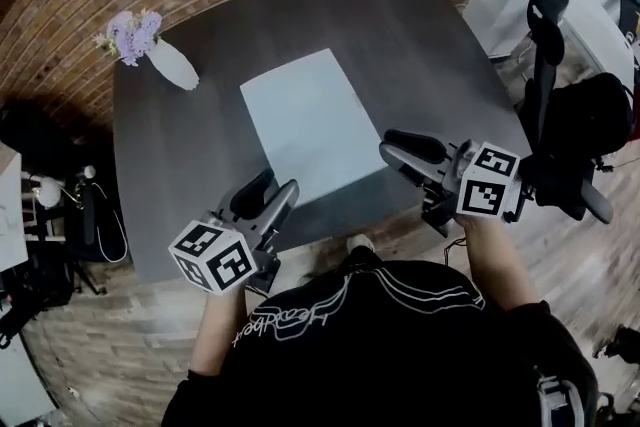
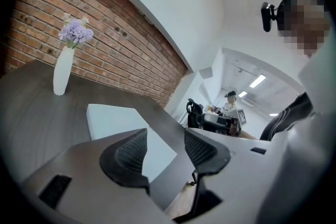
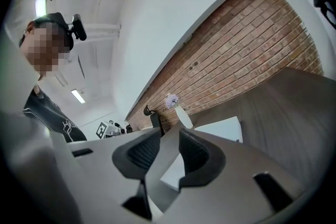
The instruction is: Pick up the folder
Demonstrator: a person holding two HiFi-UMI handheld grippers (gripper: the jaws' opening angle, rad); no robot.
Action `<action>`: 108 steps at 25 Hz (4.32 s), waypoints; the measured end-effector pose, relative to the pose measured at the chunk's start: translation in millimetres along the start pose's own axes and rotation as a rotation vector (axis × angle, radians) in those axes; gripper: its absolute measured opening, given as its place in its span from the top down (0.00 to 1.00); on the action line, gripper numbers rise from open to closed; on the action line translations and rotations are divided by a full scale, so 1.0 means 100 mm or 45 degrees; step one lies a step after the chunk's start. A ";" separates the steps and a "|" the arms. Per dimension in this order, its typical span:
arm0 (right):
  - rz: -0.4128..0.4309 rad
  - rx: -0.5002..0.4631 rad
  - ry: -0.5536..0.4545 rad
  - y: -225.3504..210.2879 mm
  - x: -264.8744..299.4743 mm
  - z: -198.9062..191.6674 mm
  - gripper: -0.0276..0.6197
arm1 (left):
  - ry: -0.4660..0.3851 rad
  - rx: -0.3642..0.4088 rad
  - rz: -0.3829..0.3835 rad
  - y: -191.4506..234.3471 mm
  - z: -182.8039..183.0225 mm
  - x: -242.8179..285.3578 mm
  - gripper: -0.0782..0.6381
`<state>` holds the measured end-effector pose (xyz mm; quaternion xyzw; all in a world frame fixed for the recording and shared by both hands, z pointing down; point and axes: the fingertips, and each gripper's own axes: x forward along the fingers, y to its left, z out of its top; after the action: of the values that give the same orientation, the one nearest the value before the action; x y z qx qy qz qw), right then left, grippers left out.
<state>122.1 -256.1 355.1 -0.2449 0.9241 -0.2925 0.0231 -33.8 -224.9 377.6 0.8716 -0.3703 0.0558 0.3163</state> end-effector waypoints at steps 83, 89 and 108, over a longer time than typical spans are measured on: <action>-0.256 0.119 0.532 -1.07 0.10 -1.64 0.76 | 0.260 -0.437 0.356 0.95 -1.54 0.05 0.60; -0.266 0.127 0.522 -0.91 -0.04 -1.77 0.76 | 0.269 -0.427 0.351 0.83 -1.67 -0.06 0.60; -0.289 0.148 0.511 -0.46 -0.40 -2.13 0.76 | 0.277 -0.409 0.331 0.47 -2.04 -0.42 0.60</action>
<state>137.8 -157.6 553.0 -0.2823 0.8583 -0.3887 -0.1802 -68.0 -102.3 549.6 0.7439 -0.4473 0.1302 0.4792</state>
